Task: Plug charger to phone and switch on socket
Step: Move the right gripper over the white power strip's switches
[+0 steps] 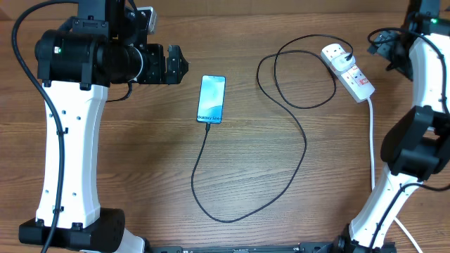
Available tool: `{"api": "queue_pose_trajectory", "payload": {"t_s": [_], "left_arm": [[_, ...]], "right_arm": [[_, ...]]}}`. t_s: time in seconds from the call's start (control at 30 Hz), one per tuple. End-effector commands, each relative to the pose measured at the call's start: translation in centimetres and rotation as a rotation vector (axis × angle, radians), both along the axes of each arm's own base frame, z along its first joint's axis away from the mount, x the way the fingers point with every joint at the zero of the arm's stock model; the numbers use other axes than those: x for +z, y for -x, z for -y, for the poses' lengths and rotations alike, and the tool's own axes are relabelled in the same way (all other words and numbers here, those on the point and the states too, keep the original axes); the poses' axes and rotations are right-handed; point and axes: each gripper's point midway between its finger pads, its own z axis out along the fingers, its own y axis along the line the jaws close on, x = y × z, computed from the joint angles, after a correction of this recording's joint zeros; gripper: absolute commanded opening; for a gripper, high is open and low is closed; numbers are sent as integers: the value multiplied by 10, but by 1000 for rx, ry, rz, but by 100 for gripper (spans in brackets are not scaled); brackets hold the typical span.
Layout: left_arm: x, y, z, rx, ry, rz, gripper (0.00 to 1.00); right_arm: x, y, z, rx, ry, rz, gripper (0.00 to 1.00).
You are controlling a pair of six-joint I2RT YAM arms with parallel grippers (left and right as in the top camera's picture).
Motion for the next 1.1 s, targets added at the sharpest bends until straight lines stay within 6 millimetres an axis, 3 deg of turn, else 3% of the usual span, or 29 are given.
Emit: {"api": "queue_pose_trajectory", "payload": {"t_s": [0.0, 0.53, 1.07], "left_arm": [[2, -1, -1, -1, -6, 9, 100], [2, -1, -1, -1, -6, 9, 100], [2, -1, -1, -1, -6, 9, 100]], "right_arm": [[-20, -6, 4, -31, 0, -17, 100], [-84, -11, -10, -31, -109, -81, 100], [-89, -7, -23, -10, -178, -100, 100]]}}
